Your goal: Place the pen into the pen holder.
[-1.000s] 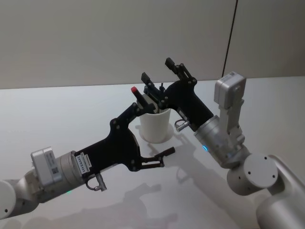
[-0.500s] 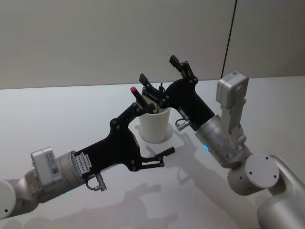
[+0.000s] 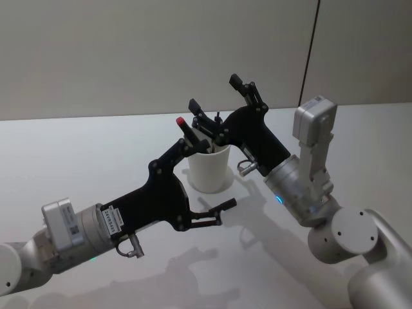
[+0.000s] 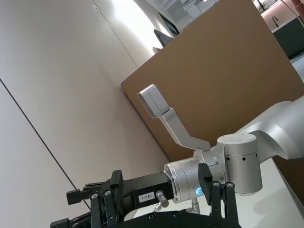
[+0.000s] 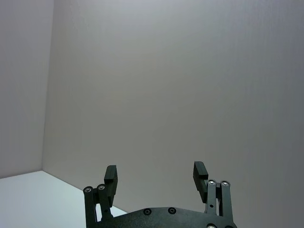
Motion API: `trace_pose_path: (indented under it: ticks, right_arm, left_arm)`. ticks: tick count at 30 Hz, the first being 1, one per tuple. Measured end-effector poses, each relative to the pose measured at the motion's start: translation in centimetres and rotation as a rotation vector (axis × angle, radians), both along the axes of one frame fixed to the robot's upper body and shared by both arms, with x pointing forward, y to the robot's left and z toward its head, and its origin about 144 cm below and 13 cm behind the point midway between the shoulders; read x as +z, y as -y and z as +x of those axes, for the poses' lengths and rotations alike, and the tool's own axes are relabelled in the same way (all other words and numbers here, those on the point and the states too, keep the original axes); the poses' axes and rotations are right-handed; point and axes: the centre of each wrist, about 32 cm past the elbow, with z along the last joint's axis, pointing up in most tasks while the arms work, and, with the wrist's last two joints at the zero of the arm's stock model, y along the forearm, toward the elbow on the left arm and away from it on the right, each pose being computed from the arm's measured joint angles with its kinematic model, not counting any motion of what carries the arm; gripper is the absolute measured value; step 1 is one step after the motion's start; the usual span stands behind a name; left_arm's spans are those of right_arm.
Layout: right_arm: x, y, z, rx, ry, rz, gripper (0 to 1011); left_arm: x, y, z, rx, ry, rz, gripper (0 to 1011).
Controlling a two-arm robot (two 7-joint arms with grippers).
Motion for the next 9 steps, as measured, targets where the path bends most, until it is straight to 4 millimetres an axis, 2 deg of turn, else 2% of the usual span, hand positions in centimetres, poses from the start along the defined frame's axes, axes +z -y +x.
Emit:
trace_pose_path:
  ticks: [9]
  right_arm:
    - [0.0, 0.01, -0.02, 0.0, 0.0, 0.001, 1001]
  left_arm:
    - [0.0, 0.0, 0.0, 0.0, 0.0, 0.0, 1004]
